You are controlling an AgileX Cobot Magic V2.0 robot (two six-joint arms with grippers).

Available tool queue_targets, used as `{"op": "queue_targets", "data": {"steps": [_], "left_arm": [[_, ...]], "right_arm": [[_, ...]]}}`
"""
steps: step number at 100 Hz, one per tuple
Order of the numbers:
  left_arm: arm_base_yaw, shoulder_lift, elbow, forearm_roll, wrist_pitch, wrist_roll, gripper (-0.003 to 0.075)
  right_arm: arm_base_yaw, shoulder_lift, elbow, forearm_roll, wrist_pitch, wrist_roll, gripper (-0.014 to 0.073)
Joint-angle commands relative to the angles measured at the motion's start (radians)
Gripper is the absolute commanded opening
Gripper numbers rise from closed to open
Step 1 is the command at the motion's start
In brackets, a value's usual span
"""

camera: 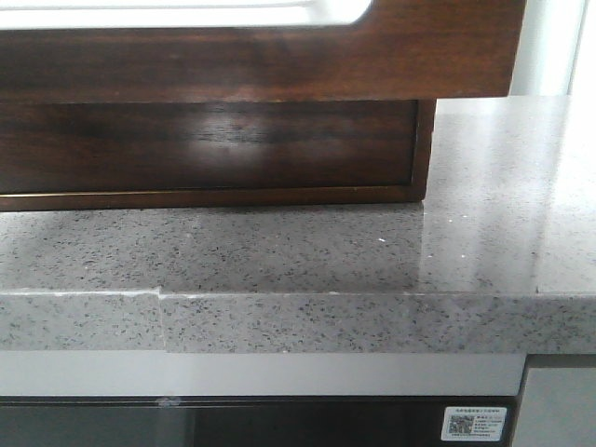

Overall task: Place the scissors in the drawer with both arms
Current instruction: 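Lower the scissors into the drawer and open the right gripper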

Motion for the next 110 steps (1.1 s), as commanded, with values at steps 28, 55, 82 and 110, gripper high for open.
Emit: {"op": "queue_targets", "data": {"steps": [28, 55, 82, 110], "left_arm": [[-0.006, 0.009, -0.033, -0.013, -0.068, 0.002, 0.0407], [-0.006, 0.009, -0.033, -0.031, -0.071, 0.002, 0.0407], [-0.006, 0.009, -0.033, -0.076, -0.094, 0.029, 0.0407], [-0.026, 0.009, -0.033, -0.076, -0.106, 0.033, 0.0407]], "right_arm": [[-0.003, -0.046, -0.03, -0.005, 0.011, -0.011, 0.0171], [-0.003, -0.132, -0.032, -0.005, 0.022, 0.097, 0.0171], [-0.006, -0.341, 0.002, -0.005, 0.049, 0.273, 0.0171], [-0.173, -0.594, 0.305, -0.007, -0.139, 0.473, 0.0171]]}}
